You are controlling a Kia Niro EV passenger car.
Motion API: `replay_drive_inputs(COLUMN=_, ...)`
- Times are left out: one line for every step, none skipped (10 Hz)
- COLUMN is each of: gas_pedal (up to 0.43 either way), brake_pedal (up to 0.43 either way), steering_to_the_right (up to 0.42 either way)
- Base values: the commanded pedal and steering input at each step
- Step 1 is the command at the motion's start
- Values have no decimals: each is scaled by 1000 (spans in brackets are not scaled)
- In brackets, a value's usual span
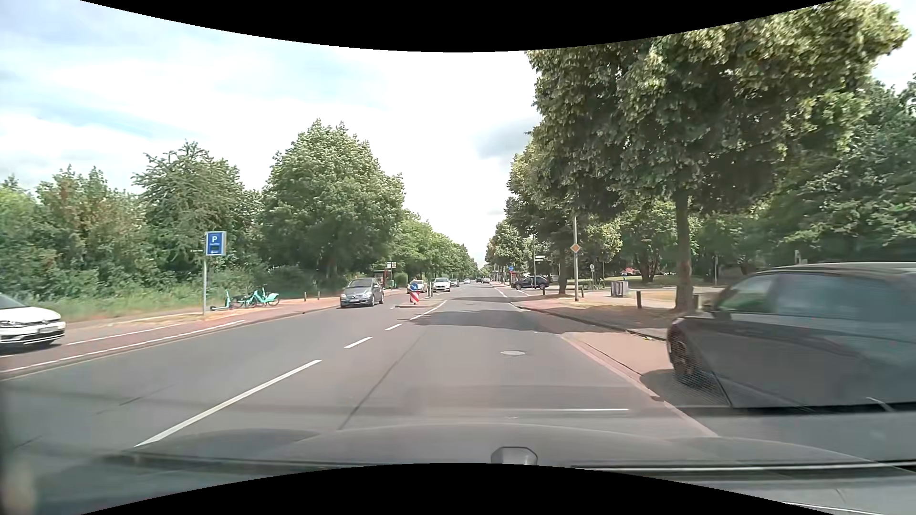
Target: Follow the waypoints while adhering to traffic rules and regulations
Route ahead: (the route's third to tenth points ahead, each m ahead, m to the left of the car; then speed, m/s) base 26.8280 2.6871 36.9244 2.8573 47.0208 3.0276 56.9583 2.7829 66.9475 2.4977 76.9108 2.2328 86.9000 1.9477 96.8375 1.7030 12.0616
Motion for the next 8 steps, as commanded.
replay_drive_inputs(gas_pedal=157, brake_pedal=18, steering_to_the_right=-2)
replay_drive_inputs(gas_pedal=157, brake_pedal=12, steering_to_the_right=-2)
replay_drive_inputs(gas_pedal=157, brake_pedal=12, steering_to_the_right=-1)
replay_drive_inputs(gas_pedal=157, brake_pedal=12, steering_to_the_right=-1)
replay_drive_inputs(gas_pedal=157, brake_pedal=18, steering_to_the_right=-1)
replay_drive_inputs(gas_pedal=157, brake_pedal=12, steering_to_the_right=-2)
replay_drive_inputs(gas_pedal=157, brake_pedal=12, steering_to_the_right=-2)
replay_drive_inputs(gas_pedal=157, brake_pedal=12, steering_to_the_right=-2)
